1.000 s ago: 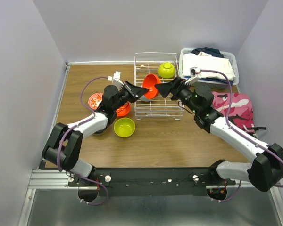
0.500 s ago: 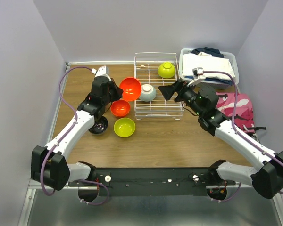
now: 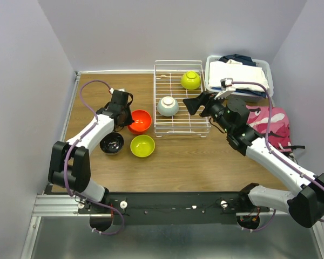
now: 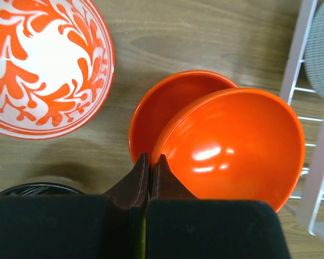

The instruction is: Unload the bowls from the dish rack

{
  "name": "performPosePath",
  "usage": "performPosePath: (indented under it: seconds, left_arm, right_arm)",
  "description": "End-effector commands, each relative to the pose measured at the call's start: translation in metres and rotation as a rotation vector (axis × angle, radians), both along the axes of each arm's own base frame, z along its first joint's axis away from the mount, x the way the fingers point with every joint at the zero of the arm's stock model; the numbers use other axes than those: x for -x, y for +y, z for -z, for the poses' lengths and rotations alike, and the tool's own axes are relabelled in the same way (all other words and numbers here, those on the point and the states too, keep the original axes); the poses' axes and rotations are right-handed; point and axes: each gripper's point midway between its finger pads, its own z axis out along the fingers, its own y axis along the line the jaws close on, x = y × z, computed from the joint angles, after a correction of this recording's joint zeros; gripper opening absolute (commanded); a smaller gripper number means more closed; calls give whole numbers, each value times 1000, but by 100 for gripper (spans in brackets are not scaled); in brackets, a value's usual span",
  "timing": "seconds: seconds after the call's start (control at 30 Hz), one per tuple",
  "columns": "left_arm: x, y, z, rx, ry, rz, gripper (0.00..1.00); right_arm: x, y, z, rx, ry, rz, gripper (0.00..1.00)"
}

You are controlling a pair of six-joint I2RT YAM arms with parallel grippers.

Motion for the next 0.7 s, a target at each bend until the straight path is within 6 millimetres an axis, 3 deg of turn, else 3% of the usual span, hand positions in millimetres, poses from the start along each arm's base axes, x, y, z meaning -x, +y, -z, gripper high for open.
performPosePath:
  seconds: [0.0,0.1,0.13,0.27,0.37,0.4,0.47,0.67]
  left_arm:
    - [-9,-2,3,-16,16,15,0]
    - [-10,-2,10,-15,29,10,7]
    - [-9,-1,11,-16,32,10,17]
    - [-8,3,10,-33,26,-1,41]
    - [-9,8,0,-50,-8,-15,61]
    - [-9,11,-8,-57,-33,-23,63]
    - [-8,15,-16,-72,-55,-24,77]
    - [2,25,-58,-93,-181,-8,91]
  right_arm:
    - [-4,-4,-1,24,-2,27,95]
    - [-5,-3,1,26,2,26,95]
    - [-5,-2,2,28,4,23,95]
    - [-7,-1,6,34,14,20,95]
    - [-8,4,13,47,30,1,95]
    - [-9,5,11,44,34,-1,95]
    - [-11,7,17,43,60,-3,100]
    - [-22,21,34,10,157,-8,100]
